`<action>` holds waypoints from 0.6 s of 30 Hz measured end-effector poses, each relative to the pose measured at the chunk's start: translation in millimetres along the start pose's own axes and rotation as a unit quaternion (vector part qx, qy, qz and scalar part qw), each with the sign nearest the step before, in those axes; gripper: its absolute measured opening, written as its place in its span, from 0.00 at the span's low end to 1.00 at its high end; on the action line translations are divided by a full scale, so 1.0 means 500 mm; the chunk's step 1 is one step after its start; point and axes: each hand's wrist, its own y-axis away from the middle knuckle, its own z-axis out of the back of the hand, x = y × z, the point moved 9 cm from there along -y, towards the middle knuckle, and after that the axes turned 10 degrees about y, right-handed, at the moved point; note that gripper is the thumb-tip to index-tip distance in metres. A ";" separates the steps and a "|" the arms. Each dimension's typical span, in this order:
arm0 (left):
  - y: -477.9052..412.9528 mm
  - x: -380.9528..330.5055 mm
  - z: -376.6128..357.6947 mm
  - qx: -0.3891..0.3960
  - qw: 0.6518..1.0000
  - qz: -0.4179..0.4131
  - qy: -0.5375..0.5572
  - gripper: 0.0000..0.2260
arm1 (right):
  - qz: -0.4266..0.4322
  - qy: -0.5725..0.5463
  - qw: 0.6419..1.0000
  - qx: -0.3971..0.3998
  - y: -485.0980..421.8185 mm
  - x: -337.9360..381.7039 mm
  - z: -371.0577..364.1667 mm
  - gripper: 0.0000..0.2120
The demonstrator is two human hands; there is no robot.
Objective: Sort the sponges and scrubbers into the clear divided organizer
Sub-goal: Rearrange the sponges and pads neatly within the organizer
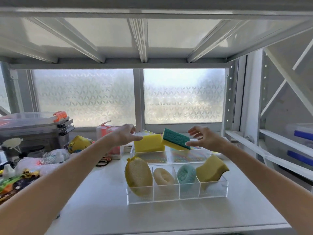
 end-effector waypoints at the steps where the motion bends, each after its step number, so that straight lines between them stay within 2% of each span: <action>1: -0.013 -0.002 -0.023 0.028 1.000 0.007 -0.013 0.29 | -0.006 0.009 0.999 0.036 -0.019 0.004 -0.026 0.31; 3: -0.037 0.015 -0.065 0.076 0.996 0.034 -0.024 0.33 | -0.023 0.014 0.996 0.091 -0.042 0.005 -0.067 0.38; 5: -0.049 0.027 -0.086 0.089 0.995 0.038 -0.024 0.28 | -0.037 0.000 0.994 0.107 -0.055 -0.003 -0.082 0.41; 7: -0.051 0.028 -0.083 0.060 0.998 0.020 0.000 0.26 | -0.035 0.000 0.994 0.101 -0.062 -0.007 -0.079 0.41; 10: -0.043 0.016 -0.069 0.022 0.998 -0.018 0.064 0.29 | -0.019 0.002 0.996 0.090 -0.069 -0.001 -0.071 0.38; 15: -0.035 0.005 -0.057 0.026 0.992 -0.038 0.121 0.25 | -0.006 0.003 0.997 0.073 -0.065 0.010 -0.058 0.34; 18: -0.038 0.023 -0.053 0.030 0.986 -0.023 0.161 0.28 | -0.006 0.018 0.998 0.057 -0.060 0.003 -0.050 0.35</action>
